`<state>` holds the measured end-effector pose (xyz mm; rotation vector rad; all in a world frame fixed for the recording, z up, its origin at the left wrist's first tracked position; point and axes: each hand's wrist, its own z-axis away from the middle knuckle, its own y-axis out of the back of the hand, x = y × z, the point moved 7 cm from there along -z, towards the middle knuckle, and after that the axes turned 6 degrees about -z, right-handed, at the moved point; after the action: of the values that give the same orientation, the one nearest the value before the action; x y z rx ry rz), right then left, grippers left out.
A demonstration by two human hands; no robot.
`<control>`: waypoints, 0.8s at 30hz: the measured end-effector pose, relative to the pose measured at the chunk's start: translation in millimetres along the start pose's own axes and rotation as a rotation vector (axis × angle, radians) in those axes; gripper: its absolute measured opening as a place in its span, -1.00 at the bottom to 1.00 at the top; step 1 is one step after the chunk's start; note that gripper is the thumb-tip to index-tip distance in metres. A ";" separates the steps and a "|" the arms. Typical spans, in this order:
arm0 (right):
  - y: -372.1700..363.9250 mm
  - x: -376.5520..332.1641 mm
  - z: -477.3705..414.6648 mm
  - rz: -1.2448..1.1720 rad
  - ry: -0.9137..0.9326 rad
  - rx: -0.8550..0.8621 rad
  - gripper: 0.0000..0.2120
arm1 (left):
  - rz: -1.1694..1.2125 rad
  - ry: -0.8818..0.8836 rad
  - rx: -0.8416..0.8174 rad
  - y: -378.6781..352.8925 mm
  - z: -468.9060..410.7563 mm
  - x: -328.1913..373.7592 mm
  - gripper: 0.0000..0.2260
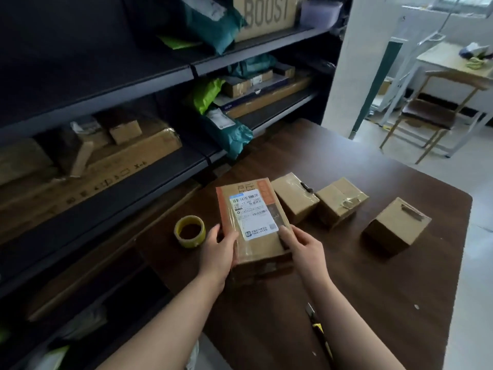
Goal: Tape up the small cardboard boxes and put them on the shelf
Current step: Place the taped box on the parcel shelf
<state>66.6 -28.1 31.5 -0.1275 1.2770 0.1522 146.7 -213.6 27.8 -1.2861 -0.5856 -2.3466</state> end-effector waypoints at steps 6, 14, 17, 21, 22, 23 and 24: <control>-52.8 -45.4 19.8 -0.074 0.103 -0.200 -0.80 | 0.154 -0.131 0.124 59.1 31.6 32.6 -0.45; -140.0 -83.2 66.4 -0.080 0.142 -0.429 -0.87 | 0.253 -0.252 0.345 160.0 86.0 43.3 -0.59; -177.1 -87.9 92.4 -0.076 0.114 -0.505 -0.82 | 0.288 -0.277 0.416 200.3 114.3 35.6 -0.61; -233.6 -86.5 137.0 -0.013 0.150 -0.580 -0.64 | 0.355 -0.283 0.535 264.0 161.1 13.4 -0.65; -249.4 -84.5 152.7 -0.005 0.149 -0.606 -0.63 | 0.376 -0.282 0.573 282.2 174.5 5.5 -0.65; -265.7 -81.4 169.6 -0.005 0.144 -0.642 -0.63 | 0.387 -0.284 0.609 300.5 189.0 -2.5 -0.64; -281.3 -78.5 188.5 -0.002 0.136 -0.682 -0.64 | 0.396 -0.289 0.641 318.7 204.1 -10.6 -0.64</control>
<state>273.7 -274.1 163.4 -0.7329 1.3164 0.5826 460.9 -368.1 172.0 -1.2788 -0.9697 -1.4859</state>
